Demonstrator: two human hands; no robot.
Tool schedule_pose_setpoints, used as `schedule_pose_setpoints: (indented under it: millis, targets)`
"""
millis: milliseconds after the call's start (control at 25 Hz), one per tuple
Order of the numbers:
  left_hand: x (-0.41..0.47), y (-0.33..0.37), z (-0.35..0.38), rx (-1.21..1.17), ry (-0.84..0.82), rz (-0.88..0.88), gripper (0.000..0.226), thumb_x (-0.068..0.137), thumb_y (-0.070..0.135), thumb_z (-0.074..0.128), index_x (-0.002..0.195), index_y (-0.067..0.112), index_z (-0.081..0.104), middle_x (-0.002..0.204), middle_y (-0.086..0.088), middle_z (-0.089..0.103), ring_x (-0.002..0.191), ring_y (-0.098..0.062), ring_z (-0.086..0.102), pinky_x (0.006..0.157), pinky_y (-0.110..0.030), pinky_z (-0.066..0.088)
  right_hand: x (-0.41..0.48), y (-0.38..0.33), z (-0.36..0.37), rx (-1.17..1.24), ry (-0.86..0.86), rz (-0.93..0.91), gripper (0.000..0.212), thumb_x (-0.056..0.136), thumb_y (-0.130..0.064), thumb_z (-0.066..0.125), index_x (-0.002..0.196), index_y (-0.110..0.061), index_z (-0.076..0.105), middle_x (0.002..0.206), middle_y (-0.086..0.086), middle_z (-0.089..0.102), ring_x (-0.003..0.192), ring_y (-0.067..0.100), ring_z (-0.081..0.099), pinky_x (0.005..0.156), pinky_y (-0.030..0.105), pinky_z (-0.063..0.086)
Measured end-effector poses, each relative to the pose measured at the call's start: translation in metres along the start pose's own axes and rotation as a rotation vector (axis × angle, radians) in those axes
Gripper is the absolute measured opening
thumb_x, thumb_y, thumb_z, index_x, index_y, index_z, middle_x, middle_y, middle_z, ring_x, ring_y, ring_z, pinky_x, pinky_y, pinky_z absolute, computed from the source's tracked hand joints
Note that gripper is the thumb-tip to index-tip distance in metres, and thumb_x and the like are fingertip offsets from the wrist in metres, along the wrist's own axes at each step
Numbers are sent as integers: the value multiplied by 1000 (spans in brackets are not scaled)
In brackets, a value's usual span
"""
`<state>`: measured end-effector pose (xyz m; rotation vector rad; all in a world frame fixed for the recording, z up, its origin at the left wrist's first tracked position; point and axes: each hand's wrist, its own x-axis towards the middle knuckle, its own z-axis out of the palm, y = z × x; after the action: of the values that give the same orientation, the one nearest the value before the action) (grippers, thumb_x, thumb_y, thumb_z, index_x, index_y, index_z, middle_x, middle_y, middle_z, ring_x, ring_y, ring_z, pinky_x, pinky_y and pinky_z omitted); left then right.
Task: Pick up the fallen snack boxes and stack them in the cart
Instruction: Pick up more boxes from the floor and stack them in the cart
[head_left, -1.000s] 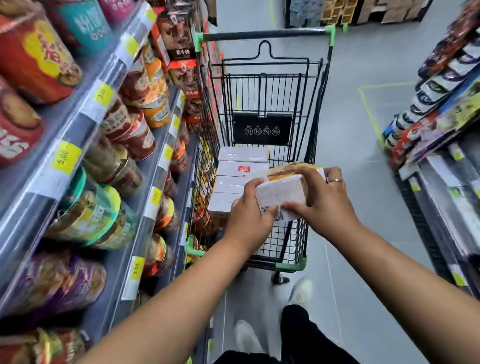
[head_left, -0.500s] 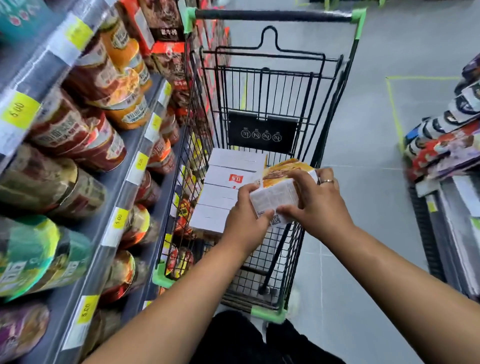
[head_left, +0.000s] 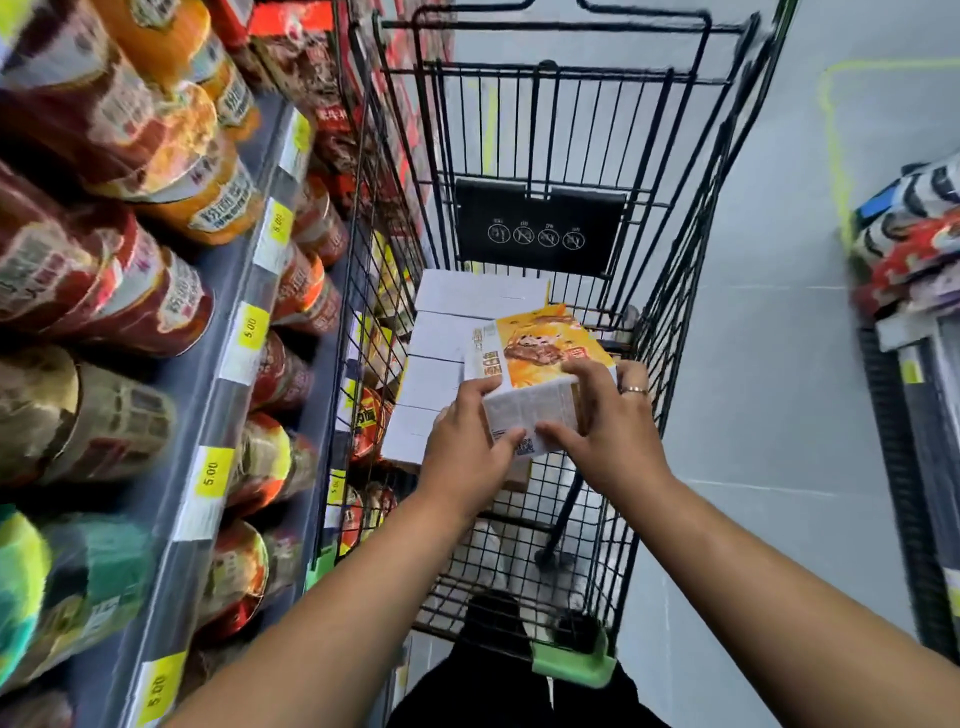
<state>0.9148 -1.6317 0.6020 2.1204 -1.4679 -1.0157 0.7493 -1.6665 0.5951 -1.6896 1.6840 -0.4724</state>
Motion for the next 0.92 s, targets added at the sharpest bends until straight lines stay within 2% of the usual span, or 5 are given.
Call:
schedule_pose_setpoints:
  millis: [160,360,520,680,920]
  targets:
    - [10,-18,10,53,-70,57,51,91,26,64,137,20,42,131,-9,55,118,-29,49,94,-36,43,9,16,22,63,-9,53,56,74,-20,81,122,-31,53,127,1,34,108,24,55,84,27,48]
    - [21,-43,17,18,-115,110,54,92,27,64,139,14,41,138,-9,47,125,-26,43,99,-31,37,32,23,44,31,-56,68,55,73,-14,81,118,-25,53,134,-1,31,108,23,55,93,38,49]
    - [36,-75,22,-2,-201,91,52,91,23,63,137,14,41,139,-9,44,128,-26,43,103,-30,36,43,29,78,-41,-78,100,58,70,-11,80,117,-23,48,131,0,29,91,19,55,77,34,51]
    - [38,-99,29,-40,-251,44,53,91,21,62,138,18,38,141,-4,46,124,-23,48,96,-28,42,37,48,108,-80,-67,141,61,70,-10,79,122,-18,49,132,4,32,101,24,57,77,35,51]
    - [64,-115,26,-37,-234,-41,65,88,24,66,141,26,28,138,-8,45,117,-26,56,96,-45,50,28,51,118,-37,-40,191,63,69,-5,79,123,-18,49,138,4,29,102,16,53,85,28,48]
